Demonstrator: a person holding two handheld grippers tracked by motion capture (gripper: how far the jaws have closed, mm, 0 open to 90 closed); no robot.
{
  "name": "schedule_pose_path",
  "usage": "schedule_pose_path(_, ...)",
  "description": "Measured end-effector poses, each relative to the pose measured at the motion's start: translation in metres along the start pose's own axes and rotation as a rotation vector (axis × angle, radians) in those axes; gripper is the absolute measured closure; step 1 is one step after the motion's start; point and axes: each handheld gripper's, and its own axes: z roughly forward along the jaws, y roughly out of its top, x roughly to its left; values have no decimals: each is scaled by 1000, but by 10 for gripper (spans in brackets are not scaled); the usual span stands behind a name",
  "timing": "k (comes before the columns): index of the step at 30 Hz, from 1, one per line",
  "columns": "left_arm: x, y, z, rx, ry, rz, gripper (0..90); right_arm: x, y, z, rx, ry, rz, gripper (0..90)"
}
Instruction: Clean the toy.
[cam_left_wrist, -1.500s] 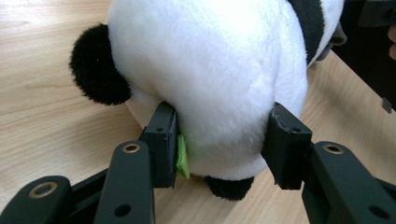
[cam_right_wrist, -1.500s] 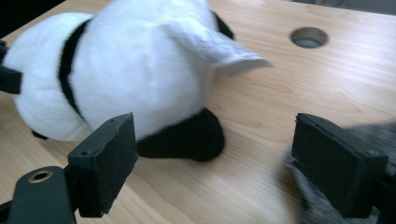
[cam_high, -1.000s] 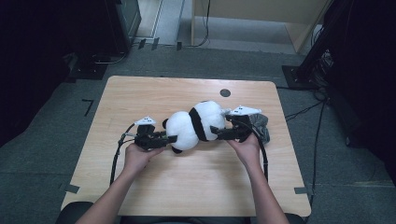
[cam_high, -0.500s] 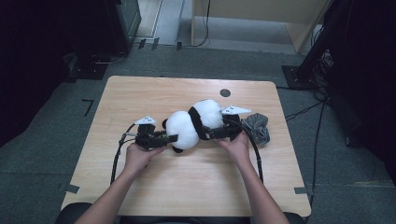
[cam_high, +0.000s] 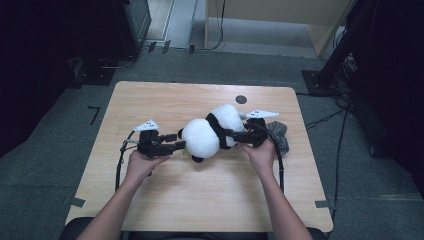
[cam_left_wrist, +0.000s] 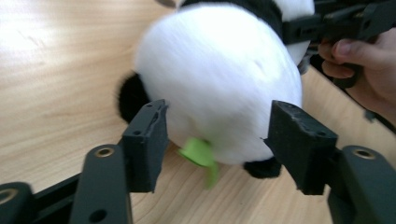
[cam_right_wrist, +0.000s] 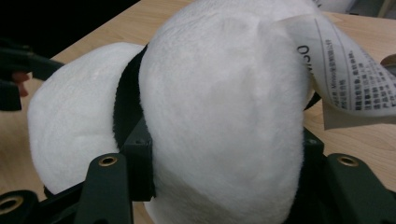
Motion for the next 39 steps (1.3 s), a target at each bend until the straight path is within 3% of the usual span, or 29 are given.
schedule_pose_path(3, -1, 2, -5, 21, -26, 38, 347, 3, 3, -13, 7, 37, -15, 428)
schedule_pose_path(7, -9, 4, -8, 65, -37, 129, 321, 10, 9, -25, 31, 89, -65, 425)
schedule_pose_path(10, -16, 6, -11, 63, -102, 165, 319, 13, 11, -33, 40, 127, -94, 425)
schedule_pose_path(12, -22, 7, -10, 72, -131, 219, 317, 14, 11, -39, 43, 163, -120, 425)
schedule_pose_path(15, -34, 7, -7, 85, -205, 269, 309, 17, 12, -42, 40, 215, -147, 425)
schedule_pose_path(19, -45, 3, 1, 110, -270, 346, 163, 19, 10, -45, 29, 302, -171, 426)
schedule_pose_path(22, -52, -2, 10, 143, -278, 388, 78, 23, 9, -44, 40, 315, -192, 428)
schedule_pose_path(25, -56, -6, 18, 170, -315, 385, 22, 27, 8, -40, 57, 319, -201, 428)
schedule_pose_path(28, -60, -8, 23, 177, -347, 406, 22, 27, 8, -34, 76, 336, -197, 429)
schedule_pose_path(34, -62, -12, 29, 171, -342, 374, 0, 28, 8, -31, 81, 315, -203, 439)
schedule_pose_path(37, -61, -12, 28, 200, -335, 379, 0, 26, 8, -33, 85, 312, -208, 444)
schedule_pose_path(39, -58, -12, 26, 187, -334, 372, 25, 24, 8, -35, 84, 310, -211, 444)
